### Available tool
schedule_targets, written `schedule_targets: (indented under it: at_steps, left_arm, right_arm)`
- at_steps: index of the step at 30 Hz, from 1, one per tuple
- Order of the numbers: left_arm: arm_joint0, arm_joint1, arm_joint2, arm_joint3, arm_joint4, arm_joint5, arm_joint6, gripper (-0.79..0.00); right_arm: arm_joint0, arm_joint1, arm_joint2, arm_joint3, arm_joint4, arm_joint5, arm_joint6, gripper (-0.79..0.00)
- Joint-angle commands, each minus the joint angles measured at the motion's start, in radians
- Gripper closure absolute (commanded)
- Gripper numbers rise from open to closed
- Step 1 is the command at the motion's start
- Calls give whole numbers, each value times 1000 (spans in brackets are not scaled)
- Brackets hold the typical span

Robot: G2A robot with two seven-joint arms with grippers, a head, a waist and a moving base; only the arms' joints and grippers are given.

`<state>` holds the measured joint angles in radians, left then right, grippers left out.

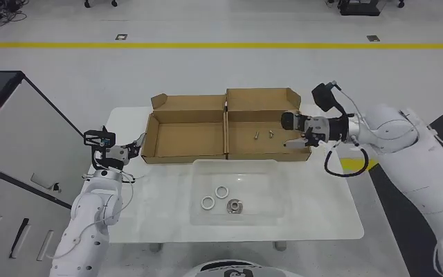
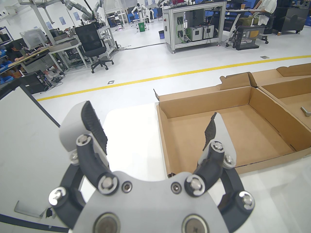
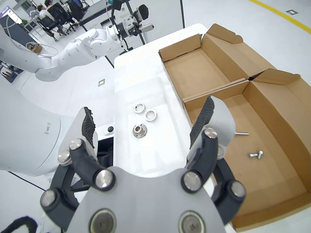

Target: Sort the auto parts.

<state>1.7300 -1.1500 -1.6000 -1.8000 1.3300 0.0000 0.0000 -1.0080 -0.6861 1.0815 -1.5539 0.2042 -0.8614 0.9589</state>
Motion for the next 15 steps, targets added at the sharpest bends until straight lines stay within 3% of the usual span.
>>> schedule_targets:
  at_steps: [1,8,15]
  left_arm:
    - [0,0,0,0,0,0,0,-785]
    - [0,0,0,0,0,0,0,-785]
    - [0,0,0,0,0,0,0,-785]
  right_arm:
    - [-37,30,20,-8,23,-29,-28,-785]
    - [-135,127,42,-2,51,-151,-151,-785]
    - [-151,186,45,-22,131,-151,-151,-785]
